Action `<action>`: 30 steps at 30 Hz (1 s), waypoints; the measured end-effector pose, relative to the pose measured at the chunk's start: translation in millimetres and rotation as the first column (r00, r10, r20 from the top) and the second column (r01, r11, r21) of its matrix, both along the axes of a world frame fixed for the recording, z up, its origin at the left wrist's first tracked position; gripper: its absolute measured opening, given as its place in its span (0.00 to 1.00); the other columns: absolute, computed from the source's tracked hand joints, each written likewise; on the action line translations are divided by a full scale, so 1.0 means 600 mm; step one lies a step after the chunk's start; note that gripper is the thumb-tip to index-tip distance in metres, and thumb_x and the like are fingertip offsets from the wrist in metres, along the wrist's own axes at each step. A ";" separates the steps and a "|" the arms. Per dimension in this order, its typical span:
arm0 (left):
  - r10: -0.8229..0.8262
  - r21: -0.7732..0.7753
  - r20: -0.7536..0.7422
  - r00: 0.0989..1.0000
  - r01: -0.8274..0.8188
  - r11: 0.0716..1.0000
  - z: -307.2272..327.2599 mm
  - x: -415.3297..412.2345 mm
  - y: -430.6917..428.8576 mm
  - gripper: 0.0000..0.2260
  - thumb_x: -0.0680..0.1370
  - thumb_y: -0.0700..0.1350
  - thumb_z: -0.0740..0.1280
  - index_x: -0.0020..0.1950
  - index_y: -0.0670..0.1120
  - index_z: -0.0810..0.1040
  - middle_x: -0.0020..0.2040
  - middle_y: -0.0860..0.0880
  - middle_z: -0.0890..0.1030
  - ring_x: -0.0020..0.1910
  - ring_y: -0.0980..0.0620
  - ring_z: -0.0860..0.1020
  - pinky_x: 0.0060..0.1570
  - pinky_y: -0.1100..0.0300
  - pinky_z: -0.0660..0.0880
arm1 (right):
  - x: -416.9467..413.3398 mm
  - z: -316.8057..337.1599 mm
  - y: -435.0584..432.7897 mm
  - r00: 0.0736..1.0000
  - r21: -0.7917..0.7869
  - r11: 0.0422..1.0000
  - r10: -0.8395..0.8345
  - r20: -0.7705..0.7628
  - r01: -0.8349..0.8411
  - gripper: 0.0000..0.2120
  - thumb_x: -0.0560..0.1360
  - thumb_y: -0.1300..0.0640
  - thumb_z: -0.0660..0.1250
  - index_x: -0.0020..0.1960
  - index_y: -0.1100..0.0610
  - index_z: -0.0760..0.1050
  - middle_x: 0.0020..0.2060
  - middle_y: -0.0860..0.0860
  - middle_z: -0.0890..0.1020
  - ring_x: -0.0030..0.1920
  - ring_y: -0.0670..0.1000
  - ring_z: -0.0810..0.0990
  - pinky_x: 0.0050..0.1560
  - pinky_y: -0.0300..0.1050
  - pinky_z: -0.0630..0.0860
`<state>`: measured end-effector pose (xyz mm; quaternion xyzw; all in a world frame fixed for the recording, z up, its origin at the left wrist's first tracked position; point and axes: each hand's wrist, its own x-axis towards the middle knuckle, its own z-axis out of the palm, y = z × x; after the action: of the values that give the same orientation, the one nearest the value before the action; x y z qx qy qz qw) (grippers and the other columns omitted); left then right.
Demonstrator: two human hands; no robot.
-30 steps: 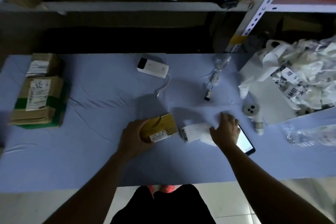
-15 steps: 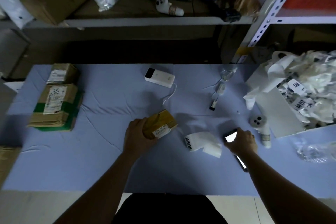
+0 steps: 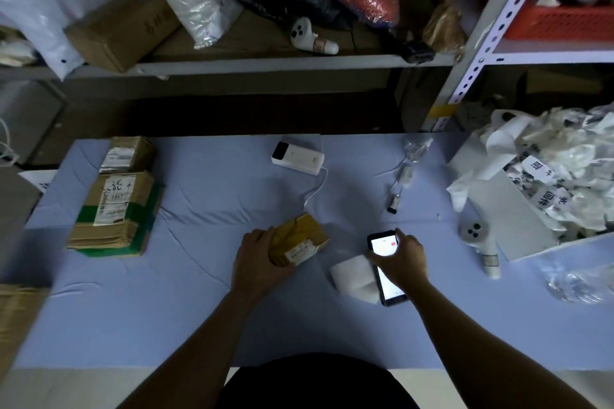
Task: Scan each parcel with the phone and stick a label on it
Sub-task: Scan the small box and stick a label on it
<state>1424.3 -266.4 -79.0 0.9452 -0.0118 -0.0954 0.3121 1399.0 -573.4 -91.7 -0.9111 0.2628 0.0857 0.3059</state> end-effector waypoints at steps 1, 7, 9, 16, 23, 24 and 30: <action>-0.001 0.011 -0.002 1.000 0.001 1.000 0.000 -0.001 0.001 0.46 0.61 0.67 0.70 0.75 0.47 0.69 0.62 0.46 0.74 0.63 0.46 0.72 0.58 0.51 0.75 | -0.003 -0.005 0.007 1.000 -0.007 1.000 0.011 -0.021 -0.012 0.30 0.64 0.36 0.77 0.57 0.54 0.75 0.50 0.53 0.79 0.53 0.56 0.78 0.48 0.48 0.77; -0.016 0.057 0.034 0.999 0.014 0.998 -0.010 -0.016 0.010 0.42 0.65 0.61 0.77 0.75 0.46 0.69 0.61 0.46 0.75 0.61 0.45 0.72 0.57 0.49 0.75 | -0.016 -0.021 0.026 0.994 -0.052 0.994 0.088 -0.062 -0.091 0.31 0.63 0.38 0.79 0.59 0.54 0.77 0.51 0.52 0.80 0.52 0.53 0.78 0.48 0.46 0.77; -0.016 0.073 0.045 0.999 0.013 0.997 -0.010 -0.017 0.011 0.42 0.65 0.61 0.77 0.75 0.46 0.69 0.60 0.46 0.75 0.61 0.45 0.72 0.56 0.49 0.75 | -0.023 -0.025 0.029 0.989 -0.067 0.989 0.129 -0.076 -0.134 0.34 0.63 0.40 0.80 0.63 0.55 0.77 0.53 0.53 0.79 0.56 0.54 0.77 0.51 0.47 0.77; -0.001 0.105 0.133 0.991 -0.013 0.994 -0.003 -0.016 0.015 0.39 0.64 0.57 0.78 0.72 0.44 0.73 0.57 0.45 0.77 0.58 0.44 0.73 0.51 0.49 0.76 | -0.034 -0.018 0.021 0.943 -0.126 0.954 0.236 -0.237 -0.270 0.42 0.65 0.41 0.79 0.74 0.50 0.65 0.62 0.54 0.73 0.65 0.56 0.72 0.58 0.54 0.78; 0.027 0.183 0.283 0.959 -0.082 0.980 0.010 0.000 0.020 0.34 0.62 0.51 0.79 0.65 0.43 0.77 0.53 0.44 0.79 0.52 0.41 0.75 0.47 0.50 0.74 | -0.012 0.015 0.043 0.920 -0.093 0.918 0.373 -0.118 -0.385 0.44 0.64 0.42 0.79 0.76 0.45 0.64 0.62 0.53 0.72 0.65 0.56 0.68 0.61 0.54 0.74; 0.040 0.181 0.304 0.952 -0.099 0.978 0.012 0.003 0.021 0.33 0.62 0.50 0.79 0.65 0.43 0.77 0.52 0.44 0.78 0.52 0.41 0.75 0.47 0.50 0.74 | -0.009 0.020 0.051 0.894 -0.104 0.891 0.427 -0.132 -0.441 0.44 0.65 0.42 0.79 0.76 0.44 0.63 0.63 0.52 0.71 0.66 0.55 0.67 0.62 0.54 0.73; 0.117 0.178 0.327 0.938 -0.183 0.967 0.017 0.016 0.023 0.34 0.63 0.51 0.79 0.67 0.44 0.75 0.56 0.43 0.77 0.55 0.42 0.74 0.49 0.50 0.75 | -0.009 0.039 0.079 0.836 -0.123 0.828 0.529 -0.149 -0.546 0.45 0.65 0.45 0.78 0.77 0.46 0.62 0.62 0.51 0.70 0.65 0.53 0.65 0.64 0.54 0.73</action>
<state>1434.1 -252.6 -68.9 0.9736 0.0211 0.0795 0.2130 1393.8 -525.7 -68.5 -0.9637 0.0180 0.1962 0.1800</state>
